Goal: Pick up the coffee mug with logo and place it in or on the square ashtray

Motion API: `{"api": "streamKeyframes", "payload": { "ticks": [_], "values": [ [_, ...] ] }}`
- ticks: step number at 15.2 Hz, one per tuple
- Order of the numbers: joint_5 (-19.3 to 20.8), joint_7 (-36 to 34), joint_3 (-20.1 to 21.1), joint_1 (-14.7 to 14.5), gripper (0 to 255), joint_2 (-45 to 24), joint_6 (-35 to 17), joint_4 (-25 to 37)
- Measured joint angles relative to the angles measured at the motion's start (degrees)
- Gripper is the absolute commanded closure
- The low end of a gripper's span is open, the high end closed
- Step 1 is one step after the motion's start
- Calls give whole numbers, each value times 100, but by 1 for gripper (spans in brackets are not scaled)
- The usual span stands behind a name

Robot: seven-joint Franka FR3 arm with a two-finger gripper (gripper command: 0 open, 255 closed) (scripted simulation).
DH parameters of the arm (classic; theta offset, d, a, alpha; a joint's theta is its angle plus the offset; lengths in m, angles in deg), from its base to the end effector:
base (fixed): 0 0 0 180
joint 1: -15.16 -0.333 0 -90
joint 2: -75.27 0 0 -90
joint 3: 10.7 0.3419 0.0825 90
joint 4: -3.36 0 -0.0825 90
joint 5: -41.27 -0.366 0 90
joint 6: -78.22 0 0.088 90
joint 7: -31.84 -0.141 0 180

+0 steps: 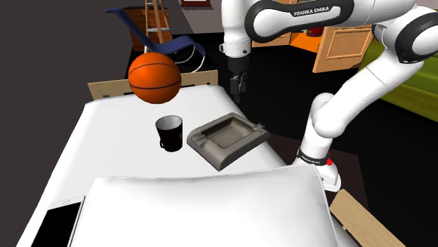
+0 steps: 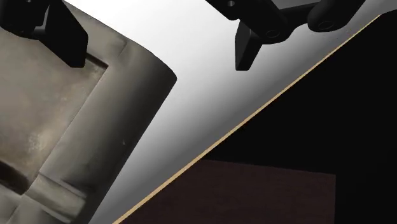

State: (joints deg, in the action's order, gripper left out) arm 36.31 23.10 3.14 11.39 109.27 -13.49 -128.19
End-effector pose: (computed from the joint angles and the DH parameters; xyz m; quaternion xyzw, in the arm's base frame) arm 0.3049 0.1249 0.5397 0.9968 0.0496 -0.0511 0.0353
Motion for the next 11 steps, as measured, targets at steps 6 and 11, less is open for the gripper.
{"api": "streamKeyframes", "payload": {
  "ticks": [6, 11],
  "values": [
    [-153, -650, 562, -100, 0, -869, -229, 775],
    [-80, -1307, 1079, -175, 0, -1784, -386, 1629]
  ]
}}
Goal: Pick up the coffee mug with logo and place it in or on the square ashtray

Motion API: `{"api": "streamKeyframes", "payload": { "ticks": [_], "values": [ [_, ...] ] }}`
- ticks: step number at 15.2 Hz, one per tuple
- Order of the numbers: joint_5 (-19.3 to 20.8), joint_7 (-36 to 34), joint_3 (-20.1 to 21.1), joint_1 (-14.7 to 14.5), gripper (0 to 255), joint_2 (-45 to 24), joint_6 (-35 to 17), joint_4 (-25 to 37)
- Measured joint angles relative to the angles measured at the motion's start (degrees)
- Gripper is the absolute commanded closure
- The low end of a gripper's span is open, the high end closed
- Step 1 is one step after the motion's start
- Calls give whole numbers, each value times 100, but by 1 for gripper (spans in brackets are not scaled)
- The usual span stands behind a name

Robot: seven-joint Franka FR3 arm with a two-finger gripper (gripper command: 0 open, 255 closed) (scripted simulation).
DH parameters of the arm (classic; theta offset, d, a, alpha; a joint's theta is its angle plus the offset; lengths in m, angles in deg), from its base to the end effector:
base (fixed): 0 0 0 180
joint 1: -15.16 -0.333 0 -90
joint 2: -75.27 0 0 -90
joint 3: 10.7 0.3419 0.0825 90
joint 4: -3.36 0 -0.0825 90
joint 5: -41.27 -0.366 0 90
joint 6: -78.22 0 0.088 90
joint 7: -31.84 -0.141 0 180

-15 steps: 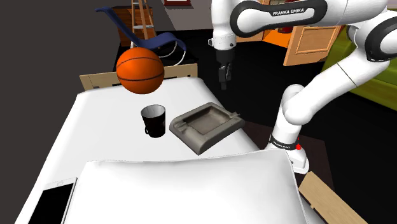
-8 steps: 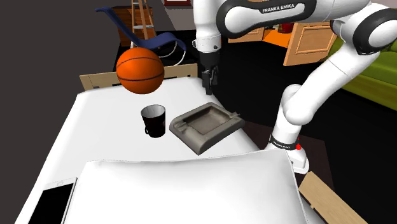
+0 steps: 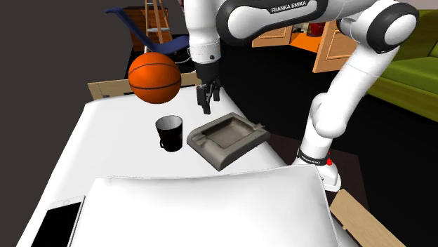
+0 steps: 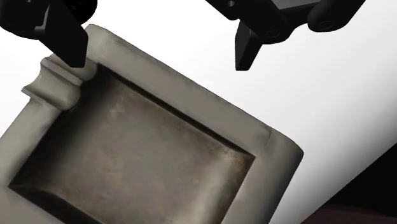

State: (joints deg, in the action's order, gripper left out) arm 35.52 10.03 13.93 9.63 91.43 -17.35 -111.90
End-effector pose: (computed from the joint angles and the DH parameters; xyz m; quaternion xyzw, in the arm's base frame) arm 0.3677 0.2505 0.5486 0.9975 0.0557 -0.0347 0.0259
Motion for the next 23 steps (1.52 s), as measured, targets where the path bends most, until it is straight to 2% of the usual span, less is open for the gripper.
{"api": "streamKeyframes", "payload": {
  "ticks": [4, 8, 15, 23],
  "values": [
    [206, -550, 374, -100, 0, -749, -66, 718],
    [598, -1085, 676, -263, 0, -1636, -28, 1614],
    [1494, -1962, 945, -952, 0, -3299, 314, 3469],
    [1524, -2012, 929, -931, 0, -3339, -185, 3009]
  ]
}}
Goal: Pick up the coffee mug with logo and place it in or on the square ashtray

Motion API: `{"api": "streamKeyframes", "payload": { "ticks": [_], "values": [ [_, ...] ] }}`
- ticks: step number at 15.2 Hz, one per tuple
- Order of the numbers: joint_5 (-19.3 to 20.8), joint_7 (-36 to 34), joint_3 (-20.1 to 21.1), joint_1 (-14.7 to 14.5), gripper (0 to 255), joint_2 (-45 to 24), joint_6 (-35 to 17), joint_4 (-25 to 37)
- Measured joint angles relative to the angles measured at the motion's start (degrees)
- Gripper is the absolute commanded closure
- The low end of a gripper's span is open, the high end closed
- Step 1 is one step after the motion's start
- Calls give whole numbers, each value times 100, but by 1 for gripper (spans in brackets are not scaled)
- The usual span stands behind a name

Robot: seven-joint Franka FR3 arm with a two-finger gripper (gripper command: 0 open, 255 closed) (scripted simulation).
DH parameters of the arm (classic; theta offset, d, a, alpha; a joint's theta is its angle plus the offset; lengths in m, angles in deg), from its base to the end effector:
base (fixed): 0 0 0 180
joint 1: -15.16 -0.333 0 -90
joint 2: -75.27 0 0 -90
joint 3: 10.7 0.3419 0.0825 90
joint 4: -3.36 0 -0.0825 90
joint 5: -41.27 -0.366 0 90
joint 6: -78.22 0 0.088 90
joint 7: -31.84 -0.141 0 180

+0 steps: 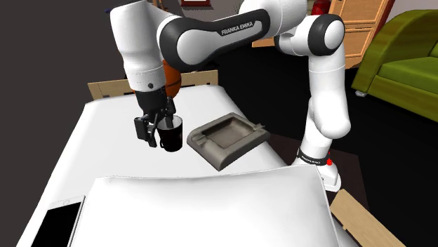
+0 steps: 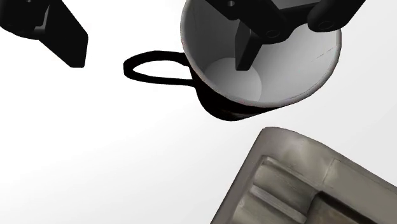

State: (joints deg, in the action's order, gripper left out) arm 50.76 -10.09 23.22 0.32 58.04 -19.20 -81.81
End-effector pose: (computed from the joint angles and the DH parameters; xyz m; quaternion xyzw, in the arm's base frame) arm 0.4586 0.4243 0.5152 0.9979 0.0628 -0.0135 0.0118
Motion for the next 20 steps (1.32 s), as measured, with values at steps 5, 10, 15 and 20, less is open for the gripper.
{"api": "streamKeyframes", "payload": {
  "ticks": [5, 10, 15, 20],
  "values": [
    [0, -4, 0, 1, 0, 1, -33, -32],
    [-1, -3, 3, -1, 255, 3, -36, -28],
    [1, -3, 2, -1, 255, 0, -37, -25],
    [1, -4, 7, -19, 255, -6, 118, 127]
  ]
}}
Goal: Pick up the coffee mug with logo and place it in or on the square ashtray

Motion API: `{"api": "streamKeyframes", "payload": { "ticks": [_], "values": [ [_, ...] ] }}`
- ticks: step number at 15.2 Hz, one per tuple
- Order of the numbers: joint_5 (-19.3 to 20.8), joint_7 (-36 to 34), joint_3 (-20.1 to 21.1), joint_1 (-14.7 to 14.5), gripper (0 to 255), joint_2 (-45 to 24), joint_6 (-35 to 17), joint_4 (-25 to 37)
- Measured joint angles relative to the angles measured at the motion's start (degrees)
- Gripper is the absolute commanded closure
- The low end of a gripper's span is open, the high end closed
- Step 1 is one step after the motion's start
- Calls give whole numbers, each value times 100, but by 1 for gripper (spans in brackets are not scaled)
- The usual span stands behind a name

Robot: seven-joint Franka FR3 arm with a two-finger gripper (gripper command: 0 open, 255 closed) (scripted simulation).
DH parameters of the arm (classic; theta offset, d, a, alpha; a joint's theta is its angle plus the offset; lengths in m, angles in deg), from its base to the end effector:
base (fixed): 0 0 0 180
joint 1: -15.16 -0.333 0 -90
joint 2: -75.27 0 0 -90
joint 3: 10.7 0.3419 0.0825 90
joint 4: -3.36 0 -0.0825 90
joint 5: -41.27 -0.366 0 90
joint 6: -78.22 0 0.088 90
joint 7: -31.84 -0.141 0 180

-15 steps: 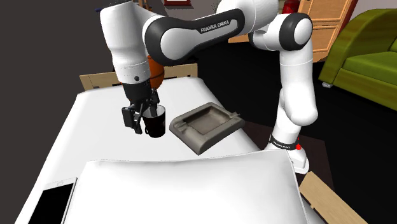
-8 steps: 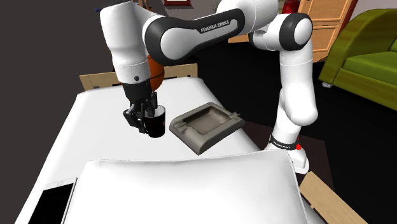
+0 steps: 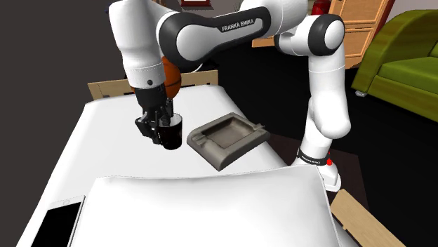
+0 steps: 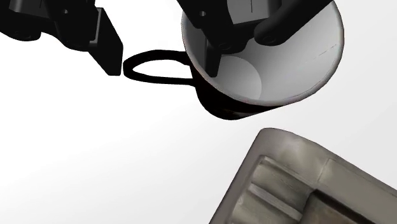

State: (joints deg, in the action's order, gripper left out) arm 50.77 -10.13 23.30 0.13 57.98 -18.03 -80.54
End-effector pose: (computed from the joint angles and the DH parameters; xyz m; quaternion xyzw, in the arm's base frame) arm 0.4579 0.4250 0.5231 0.9979 0.0630 -0.0133 0.0115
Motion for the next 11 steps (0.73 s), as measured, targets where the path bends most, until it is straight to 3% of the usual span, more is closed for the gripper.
{"api": "streamKeyframes", "payload": {
  "ticks": [11],
  "values": [
    [109, -18, 17, -194, 255, -211, 950, 1141]
  ]
}}
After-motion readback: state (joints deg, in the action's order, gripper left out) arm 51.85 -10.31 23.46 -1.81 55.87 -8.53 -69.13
